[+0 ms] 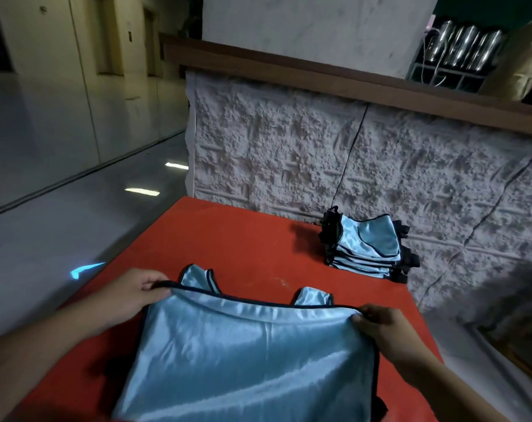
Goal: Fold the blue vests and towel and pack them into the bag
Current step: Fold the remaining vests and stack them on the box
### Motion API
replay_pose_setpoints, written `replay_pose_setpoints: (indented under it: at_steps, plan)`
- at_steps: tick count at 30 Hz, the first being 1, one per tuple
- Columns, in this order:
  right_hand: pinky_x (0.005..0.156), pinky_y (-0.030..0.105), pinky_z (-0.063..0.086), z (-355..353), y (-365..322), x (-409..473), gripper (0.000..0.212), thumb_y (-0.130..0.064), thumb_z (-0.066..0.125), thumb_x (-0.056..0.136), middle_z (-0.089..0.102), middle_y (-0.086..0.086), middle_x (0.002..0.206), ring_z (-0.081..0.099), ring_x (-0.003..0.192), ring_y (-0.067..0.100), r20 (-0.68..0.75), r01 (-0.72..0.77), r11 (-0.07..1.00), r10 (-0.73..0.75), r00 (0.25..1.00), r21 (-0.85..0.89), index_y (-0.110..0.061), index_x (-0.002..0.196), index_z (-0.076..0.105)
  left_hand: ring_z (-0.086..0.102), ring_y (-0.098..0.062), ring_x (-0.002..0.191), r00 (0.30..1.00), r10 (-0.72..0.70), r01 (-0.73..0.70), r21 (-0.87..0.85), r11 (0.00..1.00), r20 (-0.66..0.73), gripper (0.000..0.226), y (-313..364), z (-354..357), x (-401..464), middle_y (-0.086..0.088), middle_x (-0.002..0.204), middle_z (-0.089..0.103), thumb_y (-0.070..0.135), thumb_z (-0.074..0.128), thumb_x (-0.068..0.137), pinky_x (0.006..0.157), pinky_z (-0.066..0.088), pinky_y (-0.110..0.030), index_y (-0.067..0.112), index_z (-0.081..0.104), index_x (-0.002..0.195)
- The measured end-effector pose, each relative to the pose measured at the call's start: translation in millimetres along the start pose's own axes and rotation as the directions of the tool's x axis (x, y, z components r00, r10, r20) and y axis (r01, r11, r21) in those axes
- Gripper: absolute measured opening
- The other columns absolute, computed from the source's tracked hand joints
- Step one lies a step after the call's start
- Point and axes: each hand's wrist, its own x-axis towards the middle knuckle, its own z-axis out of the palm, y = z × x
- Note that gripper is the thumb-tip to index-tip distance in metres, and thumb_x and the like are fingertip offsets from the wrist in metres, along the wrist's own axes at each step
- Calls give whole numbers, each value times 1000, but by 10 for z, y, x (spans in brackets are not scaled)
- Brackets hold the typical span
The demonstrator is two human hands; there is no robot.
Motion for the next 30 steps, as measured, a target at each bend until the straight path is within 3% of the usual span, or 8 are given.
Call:
replay_pose_setpoints:
  at_steps: [8,11,13,19,23,26,30]
  plan:
    - [64,35,49,271,427,1195,13,-13,71,93,75,13,80,66,70,21,-126,-98,995,98,987,13,-10,81,76,62,-25,80,990,-140,138,-70,988,-24,11,-470,252,1132,-22,86,71,16,65,93,78,44,-39,10,71,88]
    - [61,36,46,393,647,1518,15,-15,69,93,71,13,74,60,64,21,-108,-179,984,176,979,-24,-9,80,75,64,-30,84,978,-207,204,-168,965,-5,13,-566,419,1401,-31,96,69,10,58,99,82,47,-42,4,69,97]
    - [61,37,48,461,788,1669,18,-16,66,93,71,19,76,61,64,23,-96,-242,970,237,967,-36,-6,82,74,66,-33,89,969,-244,245,-248,937,34,16,-622,532,1523,-29,99,70,4,53,101,88,49,-45,-4,65,105]
    - [70,46,58,546,875,1865,16,-9,59,98,73,24,84,69,72,33,-141,-259,961,271,952,100,-2,91,71,67,-32,102,958,-283,275,-435,857,48,19,-599,573,1664,-20,112,71,10,52,103,102,47,-51,6,69,112]
    - [63,43,59,523,788,1901,16,-10,60,98,72,19,74,69,65,31,-112,-277,953,291,950,125,0,89,68,66,-31,94,971,-239,226,-349,910,6,16,-563,595,1709,-22,104,71,11,55,102,97,49,-50,6,70,104]
    - [80,58,60,513,704,1980,12,-12,70,88,75,23,88,73,84,42,-163,-237,964,254,953,117,-1,89,74,65,-28,84,970,-213,167,-322,932,-115,13,-507,671,1767,-19,94,70,8,60,99,87,51,-43,-1,69,102]
    - [64,40,57,561,686,2095,15,-18,73,80,70,10,65,67,65,31,-299,-218,939,134,945,-268,-8,70,72,56,-23,72,956,-166,169,-7,986,-243,17,-651,717,1879,-13,76,62,12,65,94,69,44,-35,3,70,81]
